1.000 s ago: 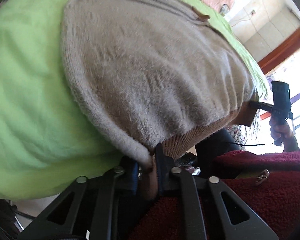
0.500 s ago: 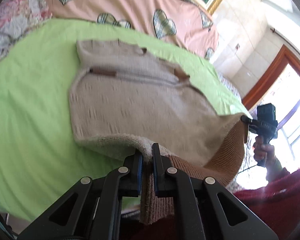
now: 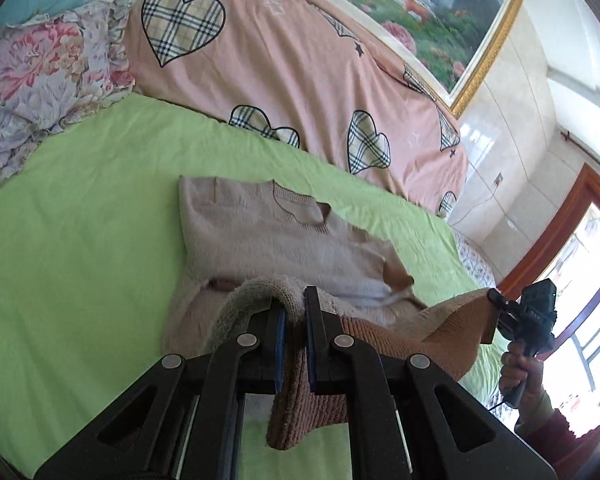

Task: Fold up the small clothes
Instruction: 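Lift the hem with both grippers, fold it toward the collar, release, then move both open grippers to one side edge of the folded sweater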

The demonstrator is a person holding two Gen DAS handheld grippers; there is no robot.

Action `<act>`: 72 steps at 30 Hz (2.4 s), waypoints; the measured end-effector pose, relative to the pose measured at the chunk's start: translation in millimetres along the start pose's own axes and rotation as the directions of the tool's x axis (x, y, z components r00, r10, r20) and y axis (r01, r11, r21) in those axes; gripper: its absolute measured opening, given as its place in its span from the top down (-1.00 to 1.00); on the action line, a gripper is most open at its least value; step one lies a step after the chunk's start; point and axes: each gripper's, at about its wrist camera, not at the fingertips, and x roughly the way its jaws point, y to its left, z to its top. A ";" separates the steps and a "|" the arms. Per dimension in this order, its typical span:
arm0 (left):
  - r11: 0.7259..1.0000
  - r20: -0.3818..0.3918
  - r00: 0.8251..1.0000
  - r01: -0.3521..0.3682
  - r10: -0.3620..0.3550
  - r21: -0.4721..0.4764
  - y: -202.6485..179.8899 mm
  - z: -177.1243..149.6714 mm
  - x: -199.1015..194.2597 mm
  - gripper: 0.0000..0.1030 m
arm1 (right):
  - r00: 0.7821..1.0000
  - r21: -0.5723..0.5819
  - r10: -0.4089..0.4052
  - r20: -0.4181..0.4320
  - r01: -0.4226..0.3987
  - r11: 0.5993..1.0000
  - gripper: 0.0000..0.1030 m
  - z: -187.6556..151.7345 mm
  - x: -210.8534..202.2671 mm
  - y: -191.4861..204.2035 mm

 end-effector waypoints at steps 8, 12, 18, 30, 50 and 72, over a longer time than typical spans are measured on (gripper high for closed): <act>1.000 -0.016 1.000 -0.027 0.027 -0.005 16.5 50.1 57.6 0.87 | 0.999 0.061 -0.053 0.008 0.052 0.997 0.81 44.3 54.3 -38.1; 0.999 -0.020 0.998 -0.051 0.051 -0.003 25.2 71.3 86.3 0.87 | 0.997 0.066 -0.071 0.014 0.070 0.995 0.81 62.5 77.5 -51.3; 0.990 -0.087 0.989 -0.126 0.121 -0.057 61.7 81.9 146.0 0.87 | 0.978 0.114 -0.205 -0.038 0.208 0.971 0.81 73.9 118.2 -92.5; 0.995 -0.193 0.978 -0.086 0.074 -0.055 57.5 43.9 148.0 0.24 | 0.946 0.104 -0.318 -0.068 0.324 0.940 -0.13 59.9 113.9 -91.7; 0.981 -0.349 0.924 -0.103 0.156 0.164 -12.8 50.3 238.2 -0.02 | 0.855 -0.350 -0.359 -0.374 0.229 0.908 -0.14 36.6 233.4 -38.3; 0.958 -0.200 0.952 -0.258 0.231 -0.122 25.6 34.0 151.4 -0.10 | 0.885 -0.081 -0.447 -0.134 0.439 0.895 -0.23 41.2 139.0 -50.5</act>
